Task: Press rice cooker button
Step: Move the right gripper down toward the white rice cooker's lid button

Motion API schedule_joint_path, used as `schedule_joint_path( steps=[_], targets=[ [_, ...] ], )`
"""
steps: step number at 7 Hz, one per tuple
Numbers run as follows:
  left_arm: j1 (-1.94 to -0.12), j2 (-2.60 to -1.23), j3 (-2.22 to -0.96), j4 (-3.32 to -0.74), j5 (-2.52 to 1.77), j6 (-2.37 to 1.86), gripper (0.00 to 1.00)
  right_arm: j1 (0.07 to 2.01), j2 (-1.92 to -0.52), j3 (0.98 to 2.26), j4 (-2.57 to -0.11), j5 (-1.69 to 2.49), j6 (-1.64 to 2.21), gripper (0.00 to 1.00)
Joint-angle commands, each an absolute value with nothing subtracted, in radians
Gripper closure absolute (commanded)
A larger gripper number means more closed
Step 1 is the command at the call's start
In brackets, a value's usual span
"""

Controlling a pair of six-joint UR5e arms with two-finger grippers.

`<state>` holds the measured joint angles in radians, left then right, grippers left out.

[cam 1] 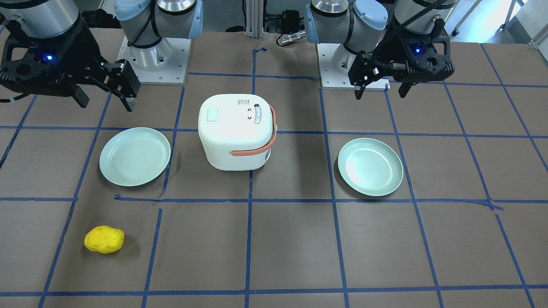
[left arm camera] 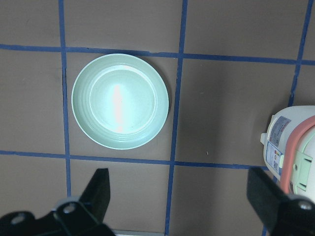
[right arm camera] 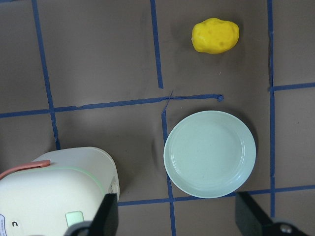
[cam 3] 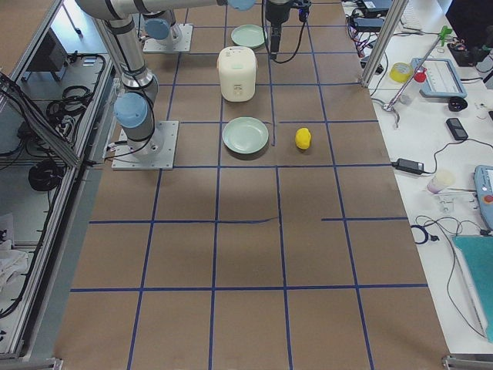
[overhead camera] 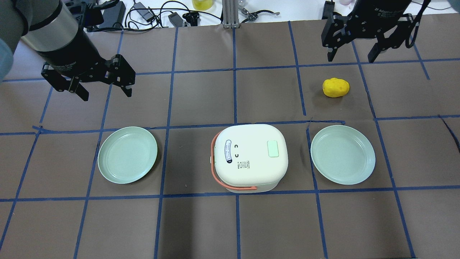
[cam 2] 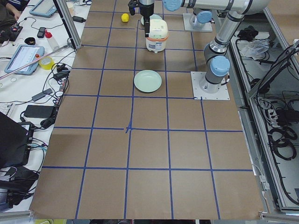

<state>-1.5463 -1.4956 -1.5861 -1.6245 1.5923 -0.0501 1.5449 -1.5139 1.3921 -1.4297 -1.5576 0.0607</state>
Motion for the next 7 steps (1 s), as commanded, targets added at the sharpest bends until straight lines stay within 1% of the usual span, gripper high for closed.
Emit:
schedule_joint_path(
  steps=[1,2,3,4,7],
  targets=[
    [-1.546,-1.496,-1.586,-1.624,1.592,-0.051,0.00,1.577,-1.526,1.397,-1.358,-1.559,0.069,0.94],
    [-1.546,-1.496,-1.586,-1.624,1.592,-0.049,0.00,1.621,-1.522,1.419,-1.367,-1.557,0.157,0.96],
    [-1.546,-1.496,-1.586,-1.624,1.592,-0.049,0.00,1.681,-1.519,1.449,-1.373,-1.559,0.252,1.00],
    [-1.546,-1.496,-1.586,-1.624,1.592,-0.049,0.00,1.727,-1.517,1.497,-1.411,-1.554,0.271,1.00],
    [-1.546,-1.496,-1.586,-1.624,1.592,-0.049,0.00,1.839,-1.519,1.684,-1.629,-1.557,0.380,1.00]
  ],
)
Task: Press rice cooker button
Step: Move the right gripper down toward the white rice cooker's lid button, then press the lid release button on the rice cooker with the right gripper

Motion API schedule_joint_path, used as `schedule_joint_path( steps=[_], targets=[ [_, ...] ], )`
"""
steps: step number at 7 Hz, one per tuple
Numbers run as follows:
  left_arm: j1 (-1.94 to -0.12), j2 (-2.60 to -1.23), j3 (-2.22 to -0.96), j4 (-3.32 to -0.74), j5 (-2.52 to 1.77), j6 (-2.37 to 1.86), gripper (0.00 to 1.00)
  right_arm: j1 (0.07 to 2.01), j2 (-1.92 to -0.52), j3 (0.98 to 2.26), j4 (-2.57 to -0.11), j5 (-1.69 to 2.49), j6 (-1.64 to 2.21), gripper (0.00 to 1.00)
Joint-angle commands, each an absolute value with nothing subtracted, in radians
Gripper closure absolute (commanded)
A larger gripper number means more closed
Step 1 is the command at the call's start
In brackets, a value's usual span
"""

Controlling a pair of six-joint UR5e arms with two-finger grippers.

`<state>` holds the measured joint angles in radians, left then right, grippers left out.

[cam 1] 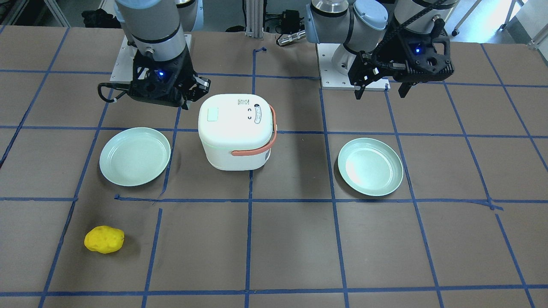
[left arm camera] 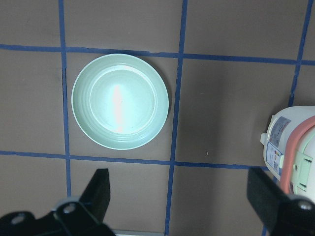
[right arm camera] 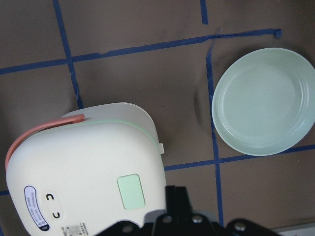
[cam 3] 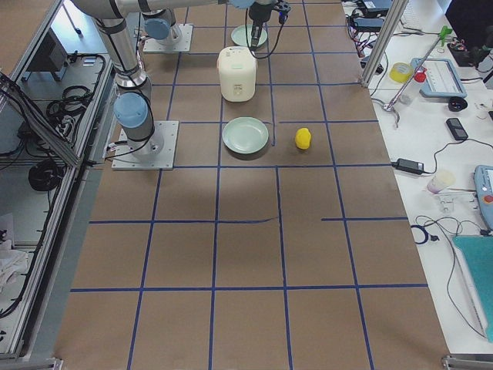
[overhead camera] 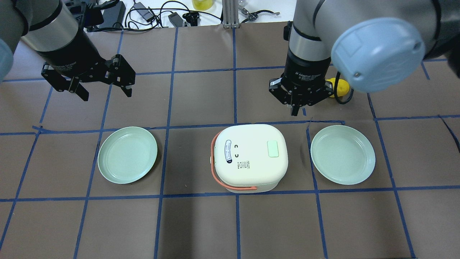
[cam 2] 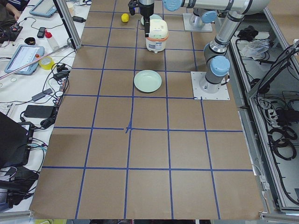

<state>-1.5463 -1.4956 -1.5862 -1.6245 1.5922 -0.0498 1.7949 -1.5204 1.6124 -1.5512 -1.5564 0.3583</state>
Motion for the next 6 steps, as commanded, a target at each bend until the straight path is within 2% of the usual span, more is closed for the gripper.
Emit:
schedule_joint_path(
  steps=[1,4,6],
  targets=[
    [-1.546,-1.496,-1.586,-1.624,1.592,-0.049,0.00,1.844,-1.522,1.728,-1.667,-1.555,0.368,1.00],
    [-1.546,-1.496,-1.586,-1.624,1.592,-0.051,0.00,1.876,-1.522,1.834,-1.733,-1.536,0.365,1.00],
    [-1.546,-1.496,-1.586,-1.624,1.592,-0.049,0.00,1.876,-1.520,1.829,-1.733,-1.537,0.342,1.00]
  ],
)
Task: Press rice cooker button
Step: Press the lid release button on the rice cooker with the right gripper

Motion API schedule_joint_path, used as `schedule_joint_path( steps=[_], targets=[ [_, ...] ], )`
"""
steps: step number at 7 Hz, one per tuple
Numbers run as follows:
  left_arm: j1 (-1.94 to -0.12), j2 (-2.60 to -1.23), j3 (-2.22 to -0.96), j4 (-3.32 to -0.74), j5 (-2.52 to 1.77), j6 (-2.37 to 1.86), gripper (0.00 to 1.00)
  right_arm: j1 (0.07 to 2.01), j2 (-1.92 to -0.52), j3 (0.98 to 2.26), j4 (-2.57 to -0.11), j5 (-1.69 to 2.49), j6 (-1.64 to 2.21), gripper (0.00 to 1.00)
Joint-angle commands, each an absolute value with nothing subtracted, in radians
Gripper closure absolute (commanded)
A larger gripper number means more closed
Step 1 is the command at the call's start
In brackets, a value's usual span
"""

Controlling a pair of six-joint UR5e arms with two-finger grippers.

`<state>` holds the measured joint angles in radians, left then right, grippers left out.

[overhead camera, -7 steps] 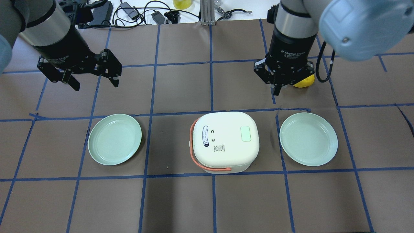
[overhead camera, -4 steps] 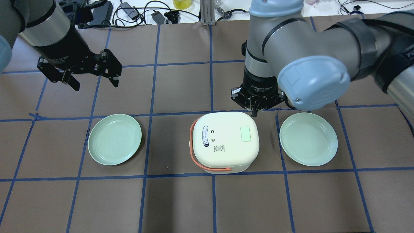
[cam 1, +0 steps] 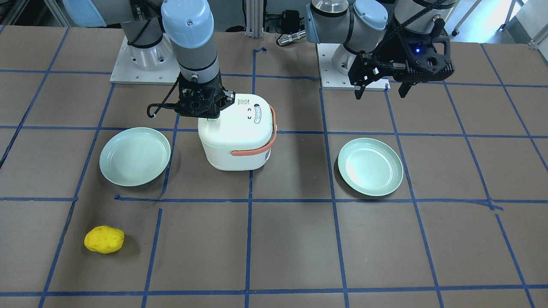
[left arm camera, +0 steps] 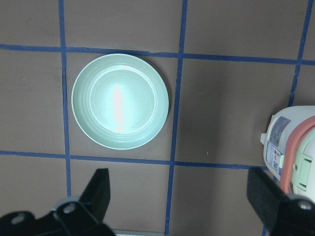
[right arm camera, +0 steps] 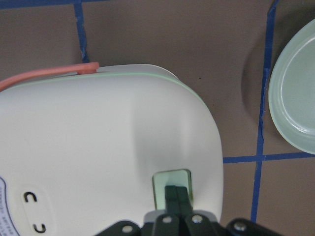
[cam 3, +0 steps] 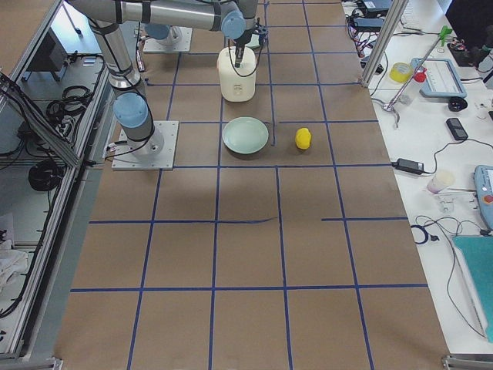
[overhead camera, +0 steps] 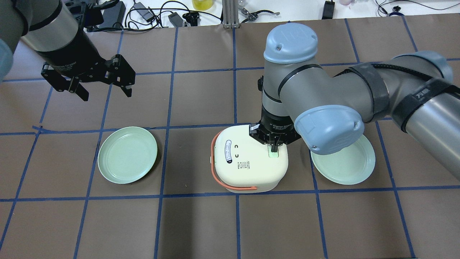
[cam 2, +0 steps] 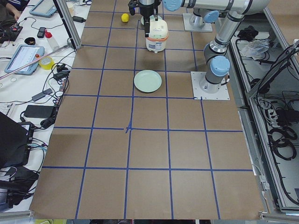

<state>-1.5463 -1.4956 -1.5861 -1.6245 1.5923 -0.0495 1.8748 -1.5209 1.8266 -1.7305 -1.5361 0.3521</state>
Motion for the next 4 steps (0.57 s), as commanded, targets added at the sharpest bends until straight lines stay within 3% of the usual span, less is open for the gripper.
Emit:
schedule_joint_path(
  steps=[1,2,3,4],
  targets=[
    [-1.546,-1.496,-1.586,-1.624,1.592,-0.049,0.00,1.876,-1.520,1.825,-1.733,-1.537,0.342,1.00],
    [-1.546,-1.496,-1.586,-1.624,1.592,-0.049,0.00,1.870,-1.526,1.812,-1.733,-1.543,0.345,0.61],
    [-1.546,-1.496,-1.586,-1.624,1.592,-0.049,0.00,1.867,-1.534,1.748,-1.732,-1.575,0.345,0.01],
    [-1.546,-1.496,-1.586,-1.624,1.592,-0.051,0.00,1.847,-1.532,1.667,-1.720,-1.618,0.344,0.00]
  ],
)
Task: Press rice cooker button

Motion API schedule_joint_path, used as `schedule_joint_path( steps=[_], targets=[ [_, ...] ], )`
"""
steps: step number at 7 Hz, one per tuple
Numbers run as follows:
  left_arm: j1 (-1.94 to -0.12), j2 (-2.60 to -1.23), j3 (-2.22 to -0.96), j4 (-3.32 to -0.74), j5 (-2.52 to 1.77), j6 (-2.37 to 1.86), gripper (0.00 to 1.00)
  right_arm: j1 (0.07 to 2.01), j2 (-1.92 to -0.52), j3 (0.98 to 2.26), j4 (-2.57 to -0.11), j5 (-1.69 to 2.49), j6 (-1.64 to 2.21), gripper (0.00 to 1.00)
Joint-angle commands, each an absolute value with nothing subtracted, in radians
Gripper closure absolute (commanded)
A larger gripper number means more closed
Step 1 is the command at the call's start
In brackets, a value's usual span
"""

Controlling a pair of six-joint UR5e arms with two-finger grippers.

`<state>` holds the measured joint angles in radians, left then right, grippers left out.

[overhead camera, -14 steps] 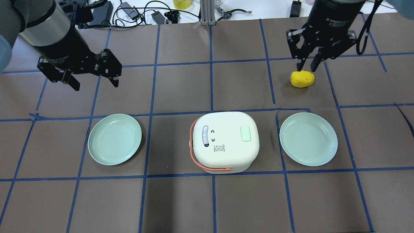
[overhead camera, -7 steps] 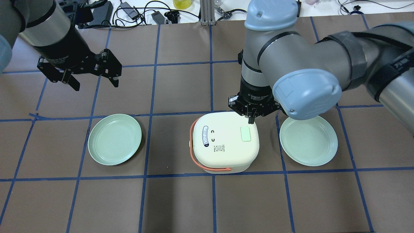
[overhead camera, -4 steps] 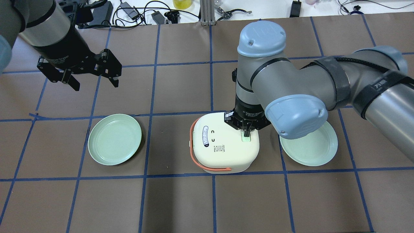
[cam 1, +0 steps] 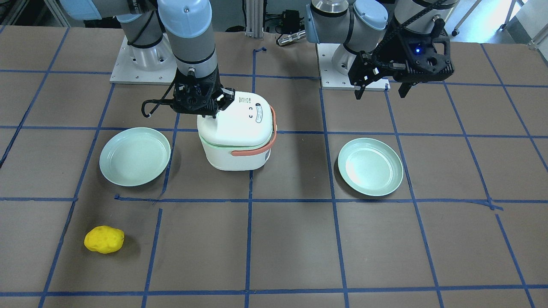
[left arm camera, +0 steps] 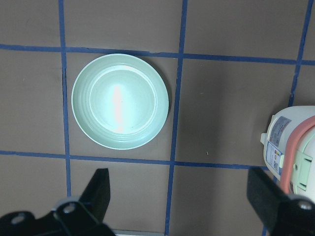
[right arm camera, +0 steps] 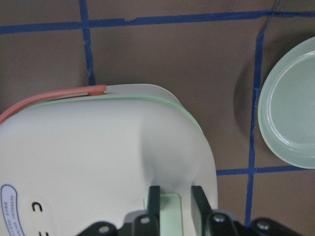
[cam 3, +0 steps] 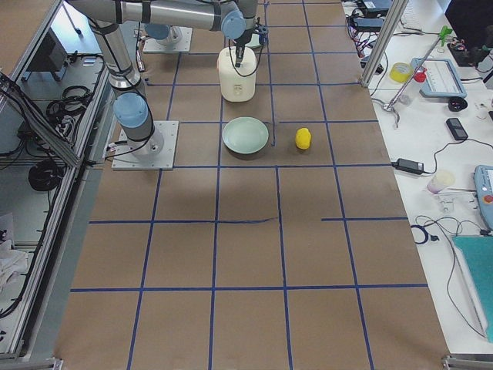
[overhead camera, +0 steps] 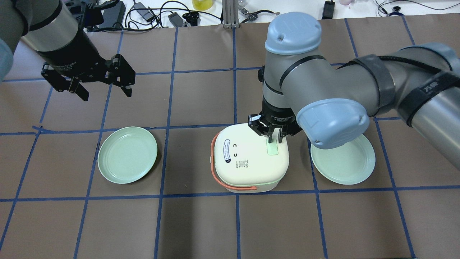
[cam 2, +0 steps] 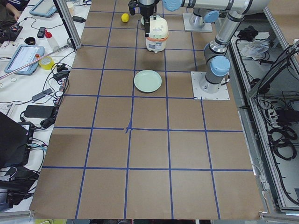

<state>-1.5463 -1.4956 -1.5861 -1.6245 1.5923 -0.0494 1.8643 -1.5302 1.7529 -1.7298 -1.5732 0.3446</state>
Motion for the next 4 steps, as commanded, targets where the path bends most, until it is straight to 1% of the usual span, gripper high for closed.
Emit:
schedule_joint_path(
  steps=[1,3,4],
  targets=[
    [-1.546,-1.496,-1.586,-1.624,1.592,-0.049,0.00,1.809,-1.534,1.628,-1.704,-1.624,0.338,0.00],
    [-1.546,-1.496,-1.586,-1.624,1.592,-0.049,0.00,1.725,-1.534,1.548,-1.672,-1.617,0.310,0.00],
    [-1.546,-1.496,-1.586,-1.624,1.592,-0.049,0.00,1.683,-1.534,1.501,-1.613,-1.617,0.273,0.00]
  ],
)
